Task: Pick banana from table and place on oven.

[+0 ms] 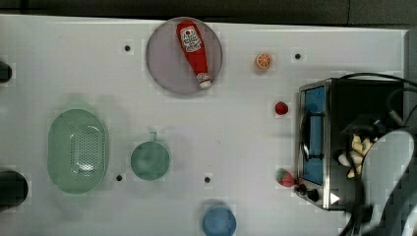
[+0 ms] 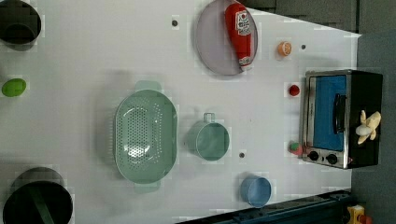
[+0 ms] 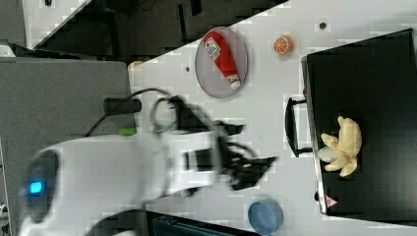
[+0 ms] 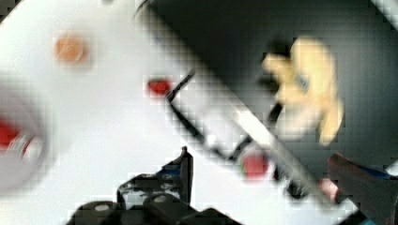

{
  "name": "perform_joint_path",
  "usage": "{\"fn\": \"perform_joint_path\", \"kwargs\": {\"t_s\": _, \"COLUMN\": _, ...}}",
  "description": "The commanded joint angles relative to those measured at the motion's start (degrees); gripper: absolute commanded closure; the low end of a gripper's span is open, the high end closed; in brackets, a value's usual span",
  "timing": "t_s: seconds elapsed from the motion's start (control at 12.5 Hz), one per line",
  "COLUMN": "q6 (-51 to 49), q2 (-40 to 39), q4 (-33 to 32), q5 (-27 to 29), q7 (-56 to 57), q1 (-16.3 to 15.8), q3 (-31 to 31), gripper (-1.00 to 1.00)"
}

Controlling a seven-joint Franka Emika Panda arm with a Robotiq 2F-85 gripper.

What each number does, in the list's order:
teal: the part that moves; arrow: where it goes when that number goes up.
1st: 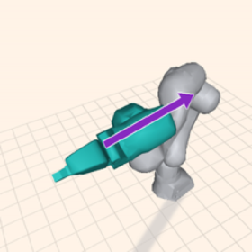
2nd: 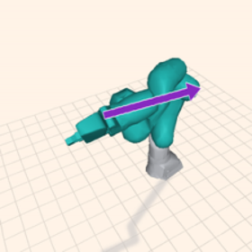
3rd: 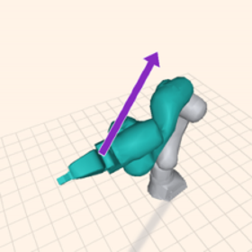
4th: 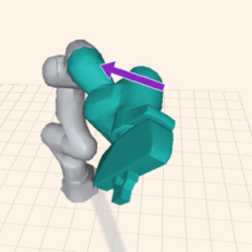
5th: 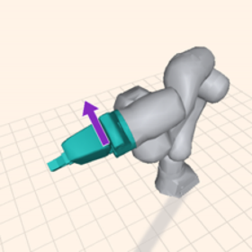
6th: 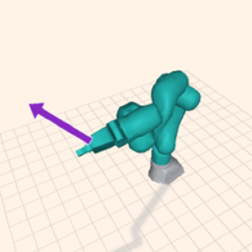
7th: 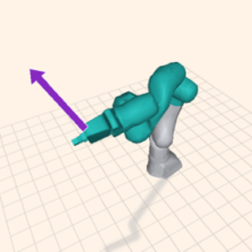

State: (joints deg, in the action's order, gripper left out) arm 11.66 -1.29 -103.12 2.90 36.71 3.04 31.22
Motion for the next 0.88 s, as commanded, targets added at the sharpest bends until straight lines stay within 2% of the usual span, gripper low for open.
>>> {"fn": "perform_joint_path", "kwargs": {"t_s": 0.08, "q6": -3.8, "q2": 4.6, "q4": -0.2, "q5": 0.4, "q7": -16.7, "q1": -5.0, "q3": -7.8, "gripper": -1.0}}
{"fn": "perform_joint_path", "kwargs": {"t_s": 0.48, "q6": -2.8, "q2": 11.0, "q4": -5.9, "q5": -0.5, "q7": -46.3, "q1": -5.4, "q3": -21.4, "gripper": -1.0}}
{"fn": "perform_joint_path", "kwargs": {"t_s": 0.72, "q6": -3.2, "q2": 12.2, "q4": -6.3, "q5": -1.6, "q7": -50.0, "q1": -5.4, "q3": -24.5, "gripper": -1.0}}
{"fn": "perform_joint_path", "kwargs": {"t_s": 0.88, "q6": -3.2, "q2": 12.5, "q4": -6.3, "q5": -7.3, "q7": -50.0, "q1": -5.4, "q3": -25.3, "gripper": -1.0}}
